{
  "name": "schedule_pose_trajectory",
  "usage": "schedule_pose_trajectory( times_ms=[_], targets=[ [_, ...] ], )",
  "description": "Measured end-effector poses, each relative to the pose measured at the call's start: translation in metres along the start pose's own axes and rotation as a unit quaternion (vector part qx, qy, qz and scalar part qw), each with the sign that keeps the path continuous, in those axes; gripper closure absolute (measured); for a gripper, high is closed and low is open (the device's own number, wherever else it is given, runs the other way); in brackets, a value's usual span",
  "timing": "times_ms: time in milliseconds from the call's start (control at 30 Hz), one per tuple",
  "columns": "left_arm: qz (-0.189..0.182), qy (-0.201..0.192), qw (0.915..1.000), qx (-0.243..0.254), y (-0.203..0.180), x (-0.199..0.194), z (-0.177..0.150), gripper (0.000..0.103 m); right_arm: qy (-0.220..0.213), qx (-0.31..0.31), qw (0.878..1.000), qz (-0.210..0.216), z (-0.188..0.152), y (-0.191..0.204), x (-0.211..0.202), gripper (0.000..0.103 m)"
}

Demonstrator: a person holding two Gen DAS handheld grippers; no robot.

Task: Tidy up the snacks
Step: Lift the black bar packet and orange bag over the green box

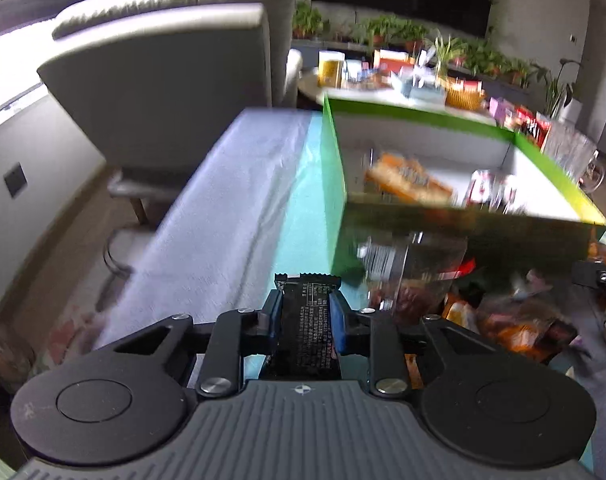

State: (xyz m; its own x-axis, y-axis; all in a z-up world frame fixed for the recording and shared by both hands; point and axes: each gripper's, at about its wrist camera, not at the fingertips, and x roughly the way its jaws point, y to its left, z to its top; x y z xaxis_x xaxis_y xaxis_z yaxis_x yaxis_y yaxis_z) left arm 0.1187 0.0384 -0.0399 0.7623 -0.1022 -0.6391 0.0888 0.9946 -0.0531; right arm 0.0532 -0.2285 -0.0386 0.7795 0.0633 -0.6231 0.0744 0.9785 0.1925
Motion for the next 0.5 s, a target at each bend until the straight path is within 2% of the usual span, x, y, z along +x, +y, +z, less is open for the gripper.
schedule_pose_trajectory(
  times_ms=[233,500],
  targets=[
    [-0.023,-0.073,0.9971,0.003,-0.009,-0.044,0.027,0.08,-0.068,0.0,0.997,0.024,0.016,0.004,-0.037,0.061],
    [-0.054,-0.118,0.9912,0.025,-0.04,-0.06,0.054,0.08,-0.091,0.007,0.995,0.038,0.029,0.002,-0.043,0.061]
  ],
)
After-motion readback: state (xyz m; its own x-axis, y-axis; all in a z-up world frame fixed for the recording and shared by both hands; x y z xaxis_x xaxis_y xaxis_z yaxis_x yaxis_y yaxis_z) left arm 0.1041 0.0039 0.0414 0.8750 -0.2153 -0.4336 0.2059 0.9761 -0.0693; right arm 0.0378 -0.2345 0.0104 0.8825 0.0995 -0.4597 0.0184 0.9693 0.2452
